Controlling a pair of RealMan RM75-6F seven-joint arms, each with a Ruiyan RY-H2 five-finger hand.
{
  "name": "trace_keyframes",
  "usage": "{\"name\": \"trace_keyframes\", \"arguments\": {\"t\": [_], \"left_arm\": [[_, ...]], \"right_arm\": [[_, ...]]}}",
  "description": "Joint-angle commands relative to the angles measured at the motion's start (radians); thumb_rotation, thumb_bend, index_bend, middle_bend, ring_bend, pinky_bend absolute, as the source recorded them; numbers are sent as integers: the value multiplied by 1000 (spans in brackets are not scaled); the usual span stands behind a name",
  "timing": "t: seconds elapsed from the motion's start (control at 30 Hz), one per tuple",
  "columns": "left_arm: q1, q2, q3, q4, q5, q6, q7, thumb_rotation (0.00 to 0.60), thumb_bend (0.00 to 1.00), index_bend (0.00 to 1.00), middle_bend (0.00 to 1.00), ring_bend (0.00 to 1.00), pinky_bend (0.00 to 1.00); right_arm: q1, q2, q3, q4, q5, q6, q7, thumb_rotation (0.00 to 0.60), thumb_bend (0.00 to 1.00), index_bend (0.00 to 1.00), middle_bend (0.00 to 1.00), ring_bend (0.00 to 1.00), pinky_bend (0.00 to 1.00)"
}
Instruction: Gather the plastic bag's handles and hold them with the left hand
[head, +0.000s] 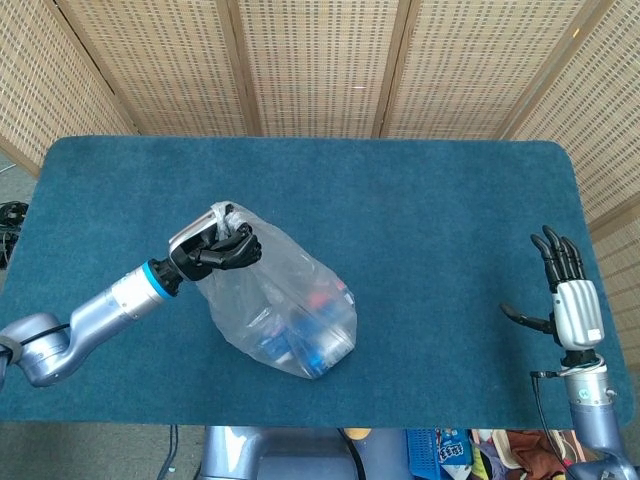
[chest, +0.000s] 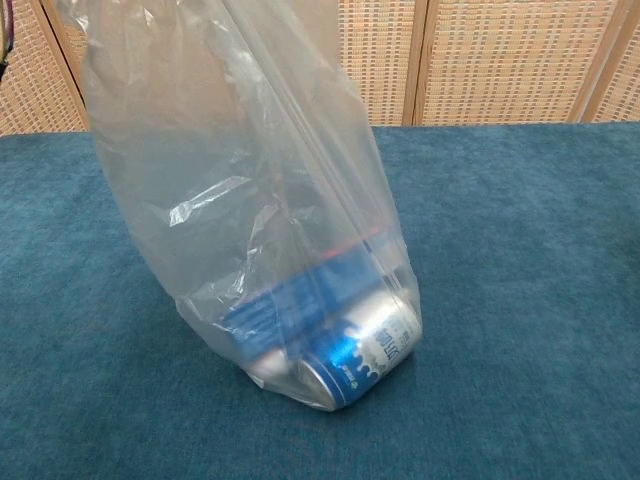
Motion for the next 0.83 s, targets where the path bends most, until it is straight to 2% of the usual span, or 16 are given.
{"name": "trace_keyframes", "arguments": {"t": [0.03, 0.3, 0.83], "left_arm": [[14, 44, -22, -54, -43, 8, 57, 600, 697, 1000, 1000, 952, 1000], [39, 110, -81, -163, -158, 5, 156, 600, 696, 1000, 1000, 953, 1000], [62, 235, -232, -304, -310, -41, 221, 600, 682, 1000, 1000, 952, 1000]], "right_arm": [[-6, 3, 0, -11, -4, 3, -20, 600, 0, 0, 0, 0, 0], [-12, 13, 3, -25, -15, 7, -32, 600, 0, 0, 0, 0, 0], [-25, 31, 18, -41, -21, 15, -27, 600, 0, 0, 0, 0, 0]]}}
